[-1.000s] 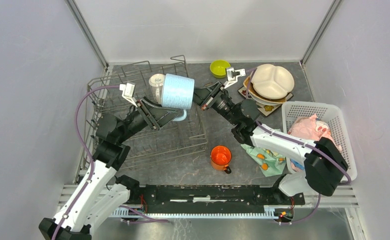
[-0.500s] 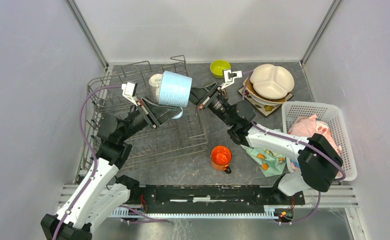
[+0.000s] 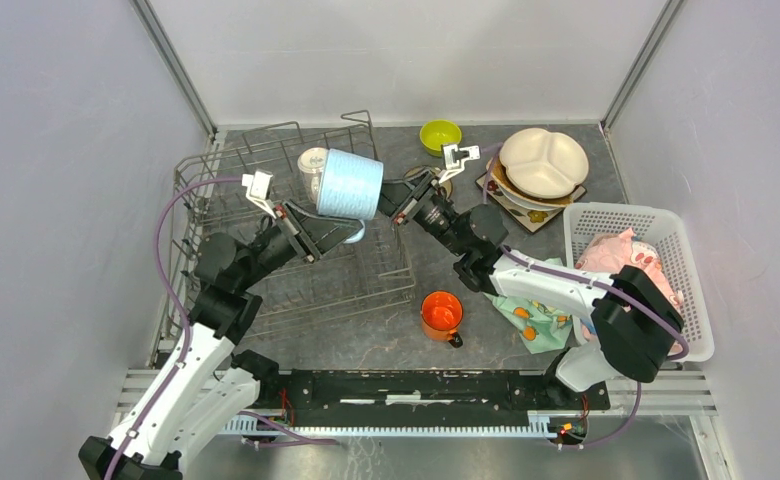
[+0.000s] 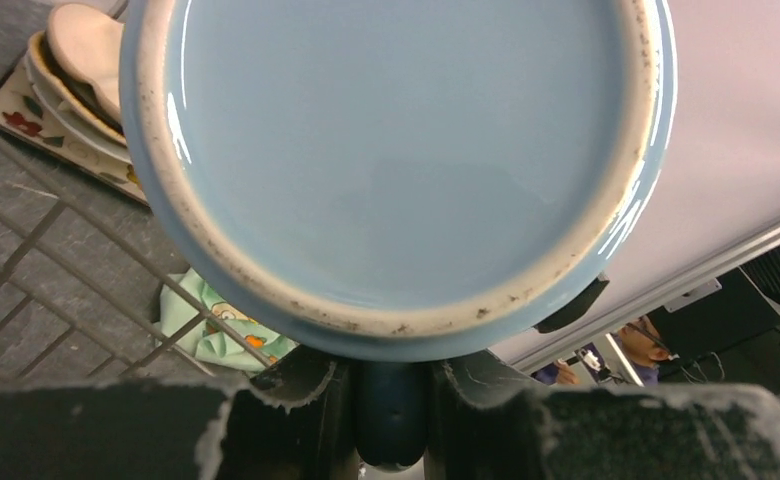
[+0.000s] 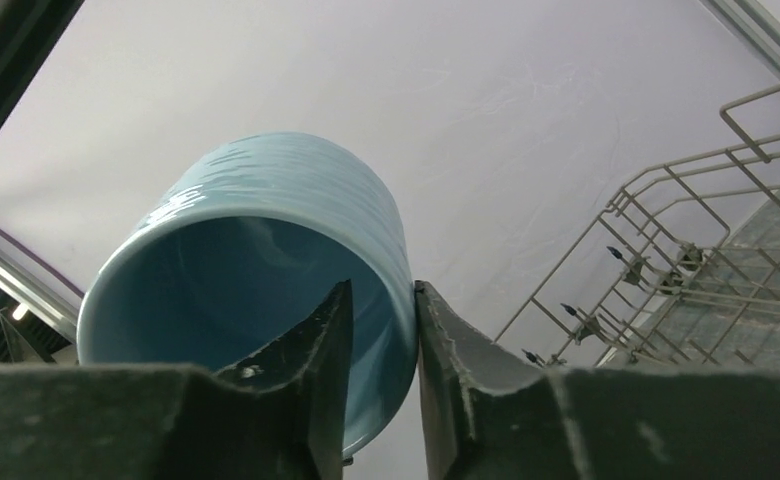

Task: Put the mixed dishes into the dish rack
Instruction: Turn the cup upside down in the dish rack.

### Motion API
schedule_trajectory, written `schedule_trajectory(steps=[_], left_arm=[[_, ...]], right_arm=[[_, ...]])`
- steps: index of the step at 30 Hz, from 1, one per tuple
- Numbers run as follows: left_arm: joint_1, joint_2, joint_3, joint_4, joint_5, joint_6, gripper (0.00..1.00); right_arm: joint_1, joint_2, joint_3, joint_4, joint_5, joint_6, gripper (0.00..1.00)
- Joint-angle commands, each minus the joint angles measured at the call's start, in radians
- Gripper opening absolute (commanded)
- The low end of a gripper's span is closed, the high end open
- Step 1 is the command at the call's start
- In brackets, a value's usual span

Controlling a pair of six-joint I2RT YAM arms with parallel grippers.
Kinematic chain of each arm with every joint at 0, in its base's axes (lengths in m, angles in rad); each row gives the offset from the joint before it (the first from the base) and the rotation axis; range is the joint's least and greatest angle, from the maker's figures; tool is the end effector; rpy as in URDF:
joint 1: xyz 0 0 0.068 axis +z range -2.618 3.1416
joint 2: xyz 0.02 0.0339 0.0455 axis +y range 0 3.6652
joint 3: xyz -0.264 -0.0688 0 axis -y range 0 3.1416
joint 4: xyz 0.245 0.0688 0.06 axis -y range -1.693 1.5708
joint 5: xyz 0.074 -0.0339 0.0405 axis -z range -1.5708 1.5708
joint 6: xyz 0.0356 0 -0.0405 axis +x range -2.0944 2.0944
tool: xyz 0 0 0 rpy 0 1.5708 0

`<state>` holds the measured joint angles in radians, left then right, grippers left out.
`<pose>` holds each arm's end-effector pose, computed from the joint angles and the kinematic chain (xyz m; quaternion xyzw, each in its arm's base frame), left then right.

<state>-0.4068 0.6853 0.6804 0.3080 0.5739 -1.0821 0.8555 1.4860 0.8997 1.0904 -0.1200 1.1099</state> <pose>0.1393 -0.0811 0.3704 0.0270 0.6115 -0.6469 0.4548 0.2136 0.2524 0.3438 0.0132 0.5100 0.7321 0.4515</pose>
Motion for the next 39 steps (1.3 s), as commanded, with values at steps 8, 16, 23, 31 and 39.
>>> schedule_trajectory(steps=[8,16,23,31,39], left_arm=[[0.002,-0.015,0.106,-0.102,-0.174,0.204,0.02],[0.003,-0.017,0.168,-0.172,-0.263,0.310,0.02],[0.002,-0.023,0.235,-0.314,-0.408,0.467,0.02],[0.002,0.004,0.316,-0.511,-0.713,0.675,0.02],[0.002,0.146,0.327,-0.584,-1.134,0.872,0.02]], right_arm=[[-0.010,-0.093,-0.062,0.066,-0.030,-0.037,0.69],[-0.019,-0.156,-0.058,-0.064,-0.039,-0.110,0.92],[-0.024,-0.208,-0.058,-0.172,-0.048,-0.153,0.98],[-0.025,-0.328,-0.110,-0.339,-0.064,-0.240,0.98],[-0.023,-0.505,-0.119,-0.668,-0.040,-0.444,0.98]])
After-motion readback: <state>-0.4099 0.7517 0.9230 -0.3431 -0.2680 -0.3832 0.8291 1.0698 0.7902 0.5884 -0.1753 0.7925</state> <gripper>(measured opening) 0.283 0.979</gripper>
